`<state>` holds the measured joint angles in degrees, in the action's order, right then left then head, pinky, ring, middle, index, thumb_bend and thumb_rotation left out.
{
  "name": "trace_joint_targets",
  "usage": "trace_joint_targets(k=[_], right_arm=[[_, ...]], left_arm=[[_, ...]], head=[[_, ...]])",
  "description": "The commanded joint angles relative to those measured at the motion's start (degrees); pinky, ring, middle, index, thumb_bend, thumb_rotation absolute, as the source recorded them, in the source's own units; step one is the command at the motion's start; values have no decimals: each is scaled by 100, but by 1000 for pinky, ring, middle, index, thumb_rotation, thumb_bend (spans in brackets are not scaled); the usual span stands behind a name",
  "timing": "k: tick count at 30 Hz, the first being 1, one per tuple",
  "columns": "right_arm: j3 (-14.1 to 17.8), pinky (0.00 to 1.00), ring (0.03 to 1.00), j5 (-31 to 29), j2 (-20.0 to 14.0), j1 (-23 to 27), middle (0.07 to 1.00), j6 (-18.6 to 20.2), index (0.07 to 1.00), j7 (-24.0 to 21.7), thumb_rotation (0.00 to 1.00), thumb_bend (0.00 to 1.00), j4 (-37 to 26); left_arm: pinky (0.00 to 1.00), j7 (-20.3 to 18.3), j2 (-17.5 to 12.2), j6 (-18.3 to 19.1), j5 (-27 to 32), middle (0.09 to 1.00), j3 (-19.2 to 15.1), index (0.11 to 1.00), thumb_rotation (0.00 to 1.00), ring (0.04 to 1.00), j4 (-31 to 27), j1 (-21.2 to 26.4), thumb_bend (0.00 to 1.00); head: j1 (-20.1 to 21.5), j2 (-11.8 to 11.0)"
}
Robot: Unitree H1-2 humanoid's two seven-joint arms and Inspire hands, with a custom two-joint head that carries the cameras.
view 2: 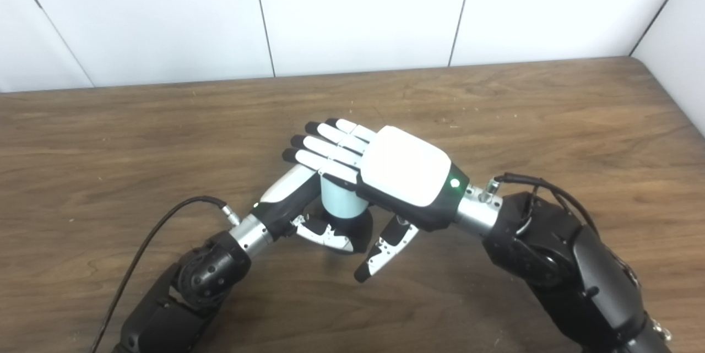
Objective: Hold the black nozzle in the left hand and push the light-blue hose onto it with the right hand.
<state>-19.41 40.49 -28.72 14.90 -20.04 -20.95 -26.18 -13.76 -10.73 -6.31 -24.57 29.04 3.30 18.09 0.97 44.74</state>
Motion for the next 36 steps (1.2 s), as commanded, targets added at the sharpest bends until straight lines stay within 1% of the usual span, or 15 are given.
trace_joint_targets(k=[1,5,6,7,9,12,17,23,26,32,33,36], right_arm=[[-360,1000,1000,154,-148,-219,1000,-161,1000,-533,477,818,102],[-380,1000,1000,182,-178,-197,1000,-128,1000,-557,480,815,77],[-384,1000,1000,187,-182,-196,1000,-124,1000,-554,481,814,76],[-391,1000,1000,196,-180,-193,1000,-120,1000,-552,482,814,77],[-402,1000,1000,229,-171,-184,1000,-125,1000,-535,482,816,93],[-409,1000,1000,255,-172,-168,1000,-132,1000,-520,483,818,105],[-419,1000,1000,240,-183,-145,1000,-81,1000,-576,484,818,89],[-444,994,1000,137,-211,-168,1000,-6,1000,-652,486,817,65],[-465,987,1000,51,-238,-164,1000,34,1000,-691,486,818,66],[-527,975,997,-106,-307,-120,1000,107,1000,-771,486,818,74],[-540,972,997,-131,-321,-116,1000,120,1000,-790,488,820,71],[-589,963,997,-188,-375,-110,1000,151,1000,-831,491,823,64]], left_arm=[[837,-384,-213,547,-545,554,178,463,0,675,171,-104,512],[854,-406,-229,623,-524,555,206,465,0,684,128,-90,511],[856,-404,-230,633,-510,522,205,479,0,682,128,-90,517],[856,-397,-223,624,-452,510,185,483,0,682,137,-95,519],[820,-359,-200,560,-351,500,149,485,0,666,180,-114,520],[793,-327,-190,514,-344,497,149,485,0,658,226,-115,521],[786,-317,-189,526,-351,497,140,485,0,659,215,-113,521],[835,-305,-177,524,-329,497,124,485,0,660,195,-131,521],[844,-318,-173,514,-296,498,121,485,0,661,203,-127,521],[807,-276,-184,439,-323,498,135,485,0,651,254,-116,521],[793,-262,-189,418,-343,532,141,471,0,650,249,-120,515],[766,-252,-196,400,-378,546,153,466,0,650,239,-119,514]], head=[[7,10],[7,20],[7,20],[7,21],[6,18],[3,21],[1,21],[5,30],[3,34],[-1,40],[3,46],[-4,47]])
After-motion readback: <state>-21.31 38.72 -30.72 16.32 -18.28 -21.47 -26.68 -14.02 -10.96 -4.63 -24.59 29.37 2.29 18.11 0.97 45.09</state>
